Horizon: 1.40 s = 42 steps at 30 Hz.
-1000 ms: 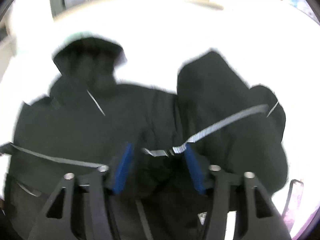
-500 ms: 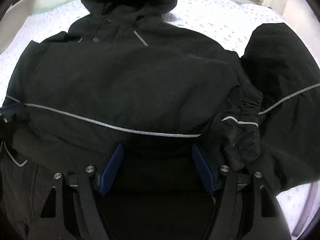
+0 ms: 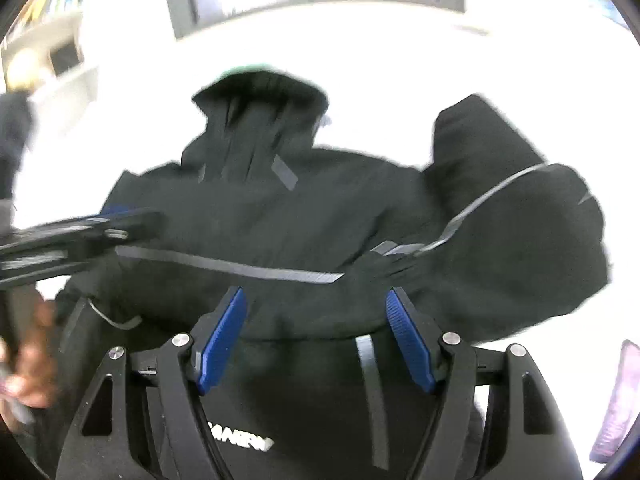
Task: Fold large clothes
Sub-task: 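Grasp the jacket's side edge with the right gripper and lift it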
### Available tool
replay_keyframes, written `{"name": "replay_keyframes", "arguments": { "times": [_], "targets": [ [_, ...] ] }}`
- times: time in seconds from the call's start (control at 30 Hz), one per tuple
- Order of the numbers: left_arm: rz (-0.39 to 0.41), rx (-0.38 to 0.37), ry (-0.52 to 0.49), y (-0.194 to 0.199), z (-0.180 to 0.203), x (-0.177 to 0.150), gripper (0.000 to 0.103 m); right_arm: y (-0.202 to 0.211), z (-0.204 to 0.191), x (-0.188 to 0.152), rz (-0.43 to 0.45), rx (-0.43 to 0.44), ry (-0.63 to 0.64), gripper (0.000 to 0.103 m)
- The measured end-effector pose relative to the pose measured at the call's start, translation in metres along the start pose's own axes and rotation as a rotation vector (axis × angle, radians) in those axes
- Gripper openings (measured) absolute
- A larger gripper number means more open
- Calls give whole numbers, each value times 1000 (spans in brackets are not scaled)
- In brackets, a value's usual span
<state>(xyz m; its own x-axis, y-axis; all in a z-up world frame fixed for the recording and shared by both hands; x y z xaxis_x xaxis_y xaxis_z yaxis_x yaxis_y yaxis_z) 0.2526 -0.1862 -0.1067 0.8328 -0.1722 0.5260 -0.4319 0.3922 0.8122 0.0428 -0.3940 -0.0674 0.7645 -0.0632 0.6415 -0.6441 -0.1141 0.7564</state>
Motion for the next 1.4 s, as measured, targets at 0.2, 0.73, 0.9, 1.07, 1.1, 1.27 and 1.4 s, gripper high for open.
{"name": "replay_keyframes", "arguments": {
  "times": [0.2,0.73,0.9,1.07,1.1,1.27,1.4],
  "targets": [
    [-72,-46,-38,-82,73,16,71,49,73,17,91,-67,-81,76],
    [-96,-62,-36,-136,80,-24,78,-57,353,46,10,17,-709,78],
    [-73,-44,-68,-137,85,-28,80,-113,375,40,-34,117,-838,78],
    [-69,-12,-97,-138,91,-32,82,-131,361,57,-8,124,-748,69],
    [-69,-10,-96,-137,91,-32,82,-133,352,64,-12,147,-697,53],
    [-42,-23,-75,-114,96,-25,81,-89,332,75,62,-25,-612,14],
    [43,-75,-104,-81,112,-10,81,-14,354,70,187,-256,-668,14]
  ]
}}
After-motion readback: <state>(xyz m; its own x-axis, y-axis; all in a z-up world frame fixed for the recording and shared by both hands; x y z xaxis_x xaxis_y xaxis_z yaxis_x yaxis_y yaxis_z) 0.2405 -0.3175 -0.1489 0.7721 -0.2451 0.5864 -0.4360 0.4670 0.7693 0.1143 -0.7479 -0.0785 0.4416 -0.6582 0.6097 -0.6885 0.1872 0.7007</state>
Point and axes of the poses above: each gripper's, at about its wrist camera, not at the fingertips, and y roughly against the way its jaws point, z to its right, x to its top, the point moved 2 cm from there along -y, roughly the way its jaws point, and after that the axes turned 9 degrees about -z, right-handed, at the moved point
